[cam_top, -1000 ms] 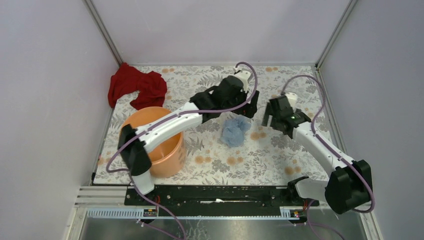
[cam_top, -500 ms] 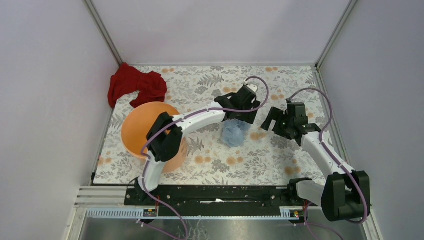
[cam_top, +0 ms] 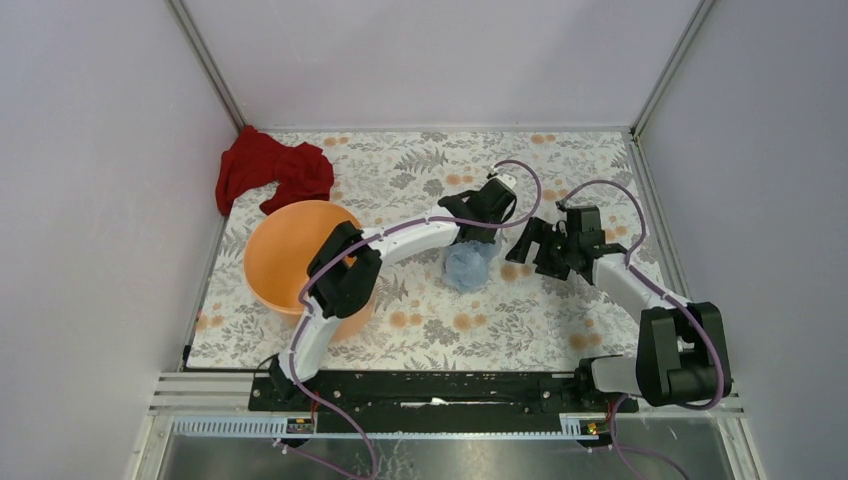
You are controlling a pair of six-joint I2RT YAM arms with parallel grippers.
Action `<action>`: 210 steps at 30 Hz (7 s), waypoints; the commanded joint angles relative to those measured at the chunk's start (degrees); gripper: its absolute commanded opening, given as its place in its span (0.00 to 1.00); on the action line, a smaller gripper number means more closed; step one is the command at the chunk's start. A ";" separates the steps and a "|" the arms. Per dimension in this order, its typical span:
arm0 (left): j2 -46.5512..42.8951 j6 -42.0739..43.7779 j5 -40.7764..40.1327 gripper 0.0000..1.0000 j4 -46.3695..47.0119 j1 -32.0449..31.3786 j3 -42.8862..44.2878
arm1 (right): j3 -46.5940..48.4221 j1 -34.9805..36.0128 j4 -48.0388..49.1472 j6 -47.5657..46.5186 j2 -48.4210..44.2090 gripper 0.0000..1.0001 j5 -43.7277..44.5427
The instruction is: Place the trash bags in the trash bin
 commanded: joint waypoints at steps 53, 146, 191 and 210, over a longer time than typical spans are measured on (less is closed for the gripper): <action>-46.95 -3.03 43.53 0.00 16.63 13.29 -25.16 | 13.11 3.96 -1.66 -2.33 -12.43 0.50 -9.81; -58.36 -12.98 34.38 0.00 20.49 18.96 -41.33 | 14.01 11.30 -19.79 -9.40 -18.85 0.21 9.17; -51.68 5.87 34.05 0.00 23.36 -12.06 -48.72 | 13.38 10.81 -19.78 2.67 -11.36 1.00 12.22; -55.18 -0.60 35.53 0.00 28.31 -14.61 -62.55 | 30.57 17.59 -16.41 -11.98 13.00 0.91 2.46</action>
